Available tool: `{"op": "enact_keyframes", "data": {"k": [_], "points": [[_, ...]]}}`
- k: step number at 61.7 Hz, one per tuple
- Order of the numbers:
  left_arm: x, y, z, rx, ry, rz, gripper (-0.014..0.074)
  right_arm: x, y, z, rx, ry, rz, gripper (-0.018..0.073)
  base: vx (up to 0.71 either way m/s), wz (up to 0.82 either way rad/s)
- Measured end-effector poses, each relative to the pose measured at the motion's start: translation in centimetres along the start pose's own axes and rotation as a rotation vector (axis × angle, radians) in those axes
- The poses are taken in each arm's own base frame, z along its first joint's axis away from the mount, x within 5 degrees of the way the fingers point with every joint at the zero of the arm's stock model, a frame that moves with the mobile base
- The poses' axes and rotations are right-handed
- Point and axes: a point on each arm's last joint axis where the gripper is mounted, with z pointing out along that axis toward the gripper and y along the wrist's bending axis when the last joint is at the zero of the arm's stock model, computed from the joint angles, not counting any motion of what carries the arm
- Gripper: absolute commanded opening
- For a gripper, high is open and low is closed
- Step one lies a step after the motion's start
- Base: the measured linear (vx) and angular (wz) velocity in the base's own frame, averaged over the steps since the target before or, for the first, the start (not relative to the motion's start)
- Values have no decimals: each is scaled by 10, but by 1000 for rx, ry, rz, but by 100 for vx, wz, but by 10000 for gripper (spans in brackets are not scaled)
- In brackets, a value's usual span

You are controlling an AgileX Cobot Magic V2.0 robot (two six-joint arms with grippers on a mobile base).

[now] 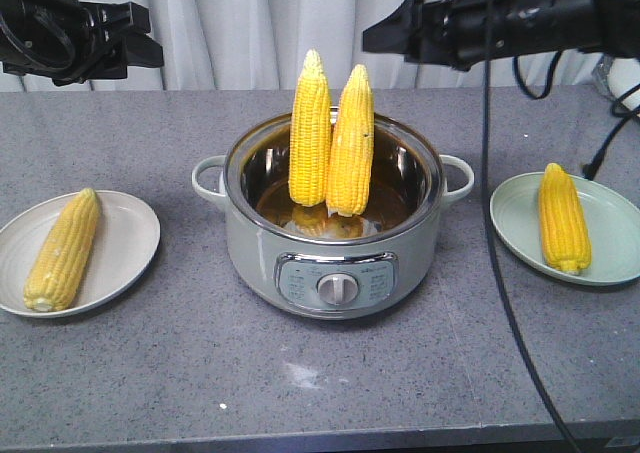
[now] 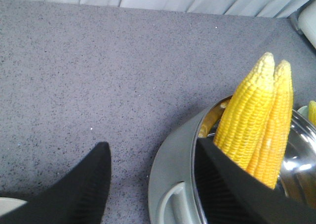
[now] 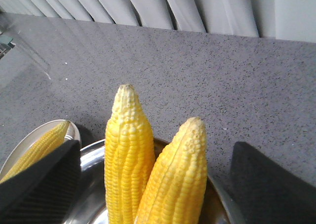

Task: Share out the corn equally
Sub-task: 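Move the right gripper back to the pot and grasp another cob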

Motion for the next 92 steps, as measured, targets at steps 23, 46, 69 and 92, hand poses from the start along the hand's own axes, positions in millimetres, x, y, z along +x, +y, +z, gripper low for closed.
{"op": "enact_keyframes", "data": {"k": [23, 46, 69, 92], "points": [[0, 0, 0, 2, -1, 10, 380, 5, -10, 16, 46, -16, 14, 618, 0, 0], [0, 0, 0, 3, 1, 12, 380, 16, -8, 41, 41, 11, 29, 611, 0, 0], [2, -1, 0, 7, 18, 12, 380, 32, -23, 57, 35, 61, 68, 483, 0, 0], [2, -1, 0, 7, 18, 12, 380, 33, -21, 57, 11, 80, 74, 109, 0, 0]]}}
